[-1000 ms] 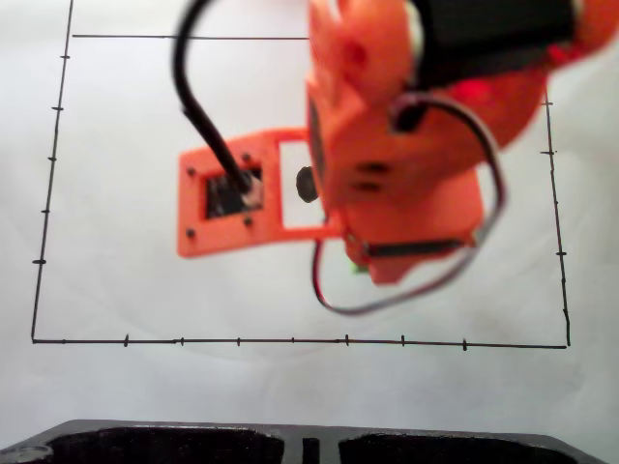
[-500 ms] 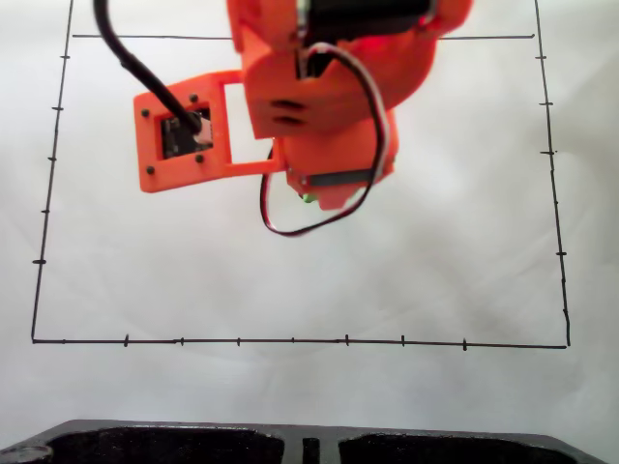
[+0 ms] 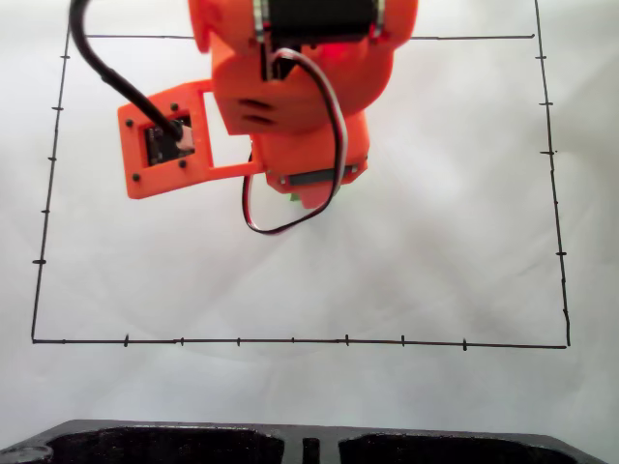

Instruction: Grasp the colored block, Place it on the black dot, and then return the arm to the default position.

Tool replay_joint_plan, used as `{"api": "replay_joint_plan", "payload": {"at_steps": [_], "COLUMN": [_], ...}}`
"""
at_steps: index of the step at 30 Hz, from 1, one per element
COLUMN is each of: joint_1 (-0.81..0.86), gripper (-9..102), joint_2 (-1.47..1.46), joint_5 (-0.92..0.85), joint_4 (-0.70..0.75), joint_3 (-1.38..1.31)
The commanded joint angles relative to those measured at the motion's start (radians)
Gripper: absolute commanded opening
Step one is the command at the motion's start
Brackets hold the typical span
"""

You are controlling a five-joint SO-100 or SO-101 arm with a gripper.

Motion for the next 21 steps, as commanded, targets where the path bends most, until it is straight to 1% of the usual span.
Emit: {"api": "replay_joint_plan", "payload": {"at_steps": [1,3,5,10,12,14,17,21], "joint_1": [-0.011,-0.011,-0.008,-0.002,0.0,-0.002,-0.005,-0.011], "gripper": [17,19,26,31,35,37,43,48], "joint_2": [0.012,0.011,0.017,0.035,0.046,0.058,0.107,0.181], "joint_5": [-0.006,-0.002,-0.005,-0.023,-0.023,-0.026,-0.029,-0.034], "joint_4": [0.0,0.0,-0.003,-0.008,0.002,0.015,0.037,0.11], "joint_3": [0.005,0.008,0.008,0.008,0.008,0.009,0.028,0.038]}}
